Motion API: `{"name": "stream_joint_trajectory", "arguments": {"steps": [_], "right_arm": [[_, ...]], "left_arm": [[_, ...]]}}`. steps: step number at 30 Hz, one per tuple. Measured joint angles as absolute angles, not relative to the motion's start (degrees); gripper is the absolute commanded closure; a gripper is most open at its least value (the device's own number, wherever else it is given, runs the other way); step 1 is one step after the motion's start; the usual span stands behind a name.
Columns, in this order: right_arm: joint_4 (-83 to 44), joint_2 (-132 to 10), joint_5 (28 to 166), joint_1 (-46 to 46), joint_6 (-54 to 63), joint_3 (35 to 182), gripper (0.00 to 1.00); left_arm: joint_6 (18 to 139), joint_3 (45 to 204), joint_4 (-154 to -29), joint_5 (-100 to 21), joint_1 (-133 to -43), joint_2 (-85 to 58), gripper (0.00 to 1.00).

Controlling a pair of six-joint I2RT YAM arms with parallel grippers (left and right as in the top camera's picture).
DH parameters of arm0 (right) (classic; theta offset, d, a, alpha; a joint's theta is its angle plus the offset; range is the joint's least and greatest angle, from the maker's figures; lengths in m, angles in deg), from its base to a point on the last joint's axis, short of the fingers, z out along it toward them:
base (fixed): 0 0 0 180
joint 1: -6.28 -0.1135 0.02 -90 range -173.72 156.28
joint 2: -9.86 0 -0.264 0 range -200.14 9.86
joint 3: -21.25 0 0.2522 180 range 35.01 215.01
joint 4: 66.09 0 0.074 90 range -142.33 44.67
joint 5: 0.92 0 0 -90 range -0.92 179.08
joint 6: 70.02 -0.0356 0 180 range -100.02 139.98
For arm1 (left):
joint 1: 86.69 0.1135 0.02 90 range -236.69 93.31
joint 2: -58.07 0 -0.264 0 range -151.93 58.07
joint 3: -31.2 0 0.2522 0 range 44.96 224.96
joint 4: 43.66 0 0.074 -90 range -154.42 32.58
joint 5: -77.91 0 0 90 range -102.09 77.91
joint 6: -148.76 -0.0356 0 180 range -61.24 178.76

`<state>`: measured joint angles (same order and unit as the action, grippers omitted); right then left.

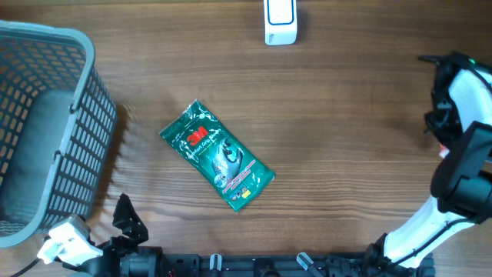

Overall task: Scan the item barcode
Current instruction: 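Carry the packet right and drop it at the table edge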

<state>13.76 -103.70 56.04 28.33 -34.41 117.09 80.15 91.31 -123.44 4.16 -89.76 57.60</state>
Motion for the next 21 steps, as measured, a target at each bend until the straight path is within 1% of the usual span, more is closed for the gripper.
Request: {"name": "stream_joint_trajectory", "arguments": {"steps": [3,4,5,6,10,14,16,18,20,21], "right_arm": [[1.91,-103.74,56.92,34.03,-29.53,114.78,0.96],[0.84,-103.74,57.26,34.86,-28.20,114.71,0.80],[-0.30,-103.74,57.64,35.58,-27.19,114.71,0.43],[-0.30,-103.76,58.01,36.19,-26.43,114.71,0.00],[4.66,-103.74,64.41,37.29,-29.75,114.67,0.00],[7.29,-101.53,67.52,34.34,-32.70,114.56,0.00],[9.19,-96.14,68.41,30.90,-32.92,114.51,0.00],[10.13,-89.40,72.11,25.64,-32.94,114.49,0.00],[10.08,-85.14,79.25,19.45,-32.00,114.49,0.00],[10.04,-84.79,84.04,16.17,-29.71,114.49,0.00]], "left_arm": [[80.15,91.31,-123.44,4.16,-89.76,57.60,0.00],[80.15,91.31,-123.42,4.16,-89.76,57.60,0.00],[80.15,91.31,-123.44,4.16,-89.76,57.60,0.00],[80.15,91.31,-123.44,4.16,-89.76,57.60,0.00],[80.15,91.31,-123.44,4.16,-89.76,57.60,0.00],[80.15,91.31,-123.44,4.16,-89.76,57.60,0.00],[80.15,91.31,-123.42,4.16,-89.76,57.60,0.00],[80.15,91.31,-123.44,4.16,-89.76,57.60,0.00],[80.15,91.31,-123.44,4.16,-89.76,57.60,0.00],[80.15,91.31,-123.42,4.16,-89.76,57.60,0.00]]}}
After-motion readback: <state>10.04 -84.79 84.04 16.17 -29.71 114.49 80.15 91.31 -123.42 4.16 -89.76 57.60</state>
